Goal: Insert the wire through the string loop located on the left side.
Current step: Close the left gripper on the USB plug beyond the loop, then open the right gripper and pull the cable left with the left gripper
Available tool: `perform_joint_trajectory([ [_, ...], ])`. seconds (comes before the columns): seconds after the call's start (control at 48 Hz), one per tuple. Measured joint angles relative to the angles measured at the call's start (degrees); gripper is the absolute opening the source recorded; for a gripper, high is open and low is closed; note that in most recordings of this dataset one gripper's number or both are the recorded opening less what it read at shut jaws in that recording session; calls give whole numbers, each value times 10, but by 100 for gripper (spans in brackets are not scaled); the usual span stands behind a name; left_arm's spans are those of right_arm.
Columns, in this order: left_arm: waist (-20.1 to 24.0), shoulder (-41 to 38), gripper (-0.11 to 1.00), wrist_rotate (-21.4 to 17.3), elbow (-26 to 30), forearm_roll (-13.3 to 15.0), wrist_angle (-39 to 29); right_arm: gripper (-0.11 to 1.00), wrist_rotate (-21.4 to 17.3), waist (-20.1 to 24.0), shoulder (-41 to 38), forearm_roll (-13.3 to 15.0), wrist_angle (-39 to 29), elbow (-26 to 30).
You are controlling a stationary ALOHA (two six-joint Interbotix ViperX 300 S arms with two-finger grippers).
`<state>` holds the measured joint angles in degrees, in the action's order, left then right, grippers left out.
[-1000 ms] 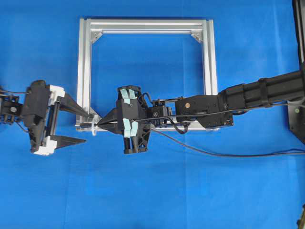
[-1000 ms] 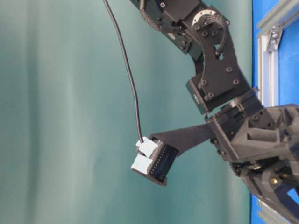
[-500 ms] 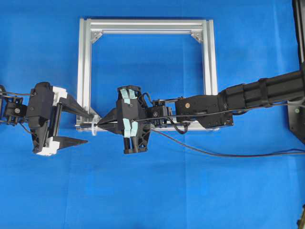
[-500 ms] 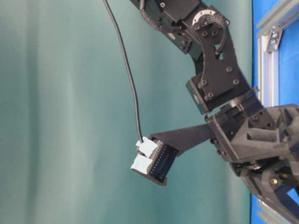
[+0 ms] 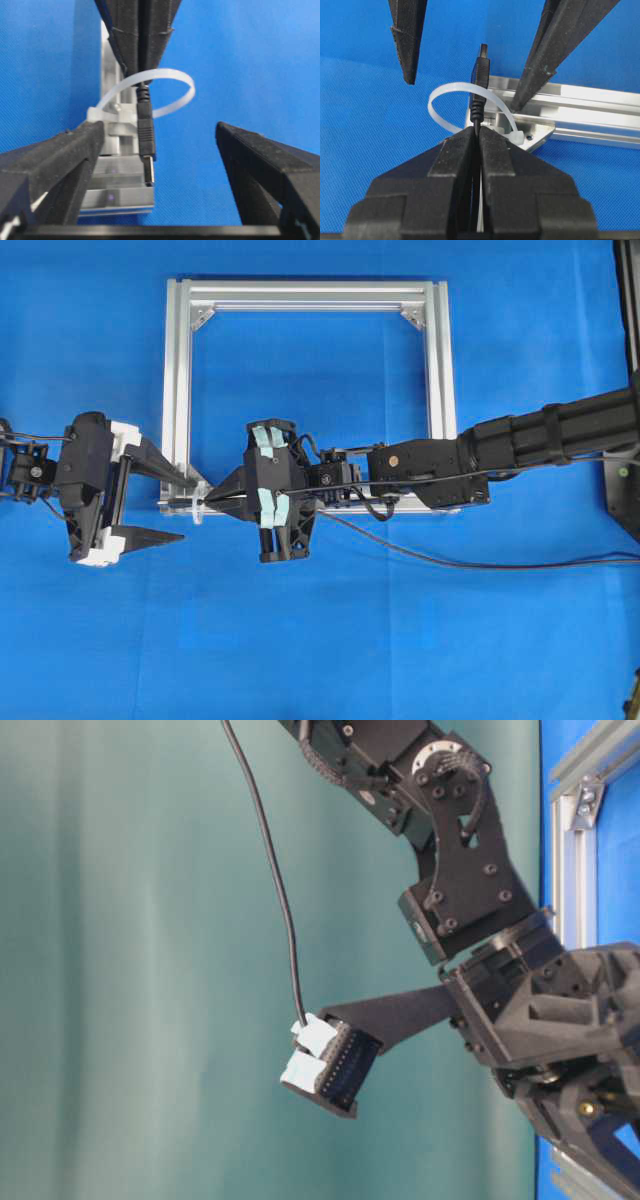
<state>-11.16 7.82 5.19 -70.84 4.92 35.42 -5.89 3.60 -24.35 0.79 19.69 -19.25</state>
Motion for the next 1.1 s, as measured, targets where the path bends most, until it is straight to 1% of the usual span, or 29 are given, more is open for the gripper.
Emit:
perform_joint_trajectory([
  [0.062,0,-1,85,-1,1,1,-2,0,-1,0,0,0,0,0],
  [0.125,0,-2,73,-2,5,0,-9,0,-1,0,0,-1,-1,0],
  [0.187,0,-5,57,-2,11,0,-19,0,-1,0,1,0,0,0],
  [0.292,0,-11,25,-3,25,0,-37,0,-1,0,0,-1,-1,0],
  [0.333,2,-14,15,-4,29,0,-44,0,-1,1,0,0,-1,-1],
  [0.375,4,-15,7,-4,32,1,-54,0,0,3,0,0,0,-1],
  [0.521,4,-15,7,-3,35,0,-68,0,0,2,0,0,-1,0],
  [0.791,4,-15,7,-3,35,1,-70,1,0,2,0,0,-1,0],
  [0.833,4,-15,7,-3,35,1,-70,3,-1,2,0,0,-1,0],
  [0.895,4,-15,7,-4,35,1,-71,13,-3,2,0,-1,-1,0],
  [0.937,4,-15,7,-4,34,1,-72,22,-3,1,0,-3,-2,0],
  [1.0,3,-15,7,-4,34,1,-71,40,-4,-1,0,-7,-1,0],
  [1.041,4,-15,7,-4,34,1,-72,52,-4,-2,0,-9,-2,0],
  [1.062,3,-15,7,-4,34,0,-72,60,-4,-3,0,-9,-1,0],
  [1.104,3,-15,7,-4,34,0,-71,72,-4,-4,0,-10,-1,0],
])
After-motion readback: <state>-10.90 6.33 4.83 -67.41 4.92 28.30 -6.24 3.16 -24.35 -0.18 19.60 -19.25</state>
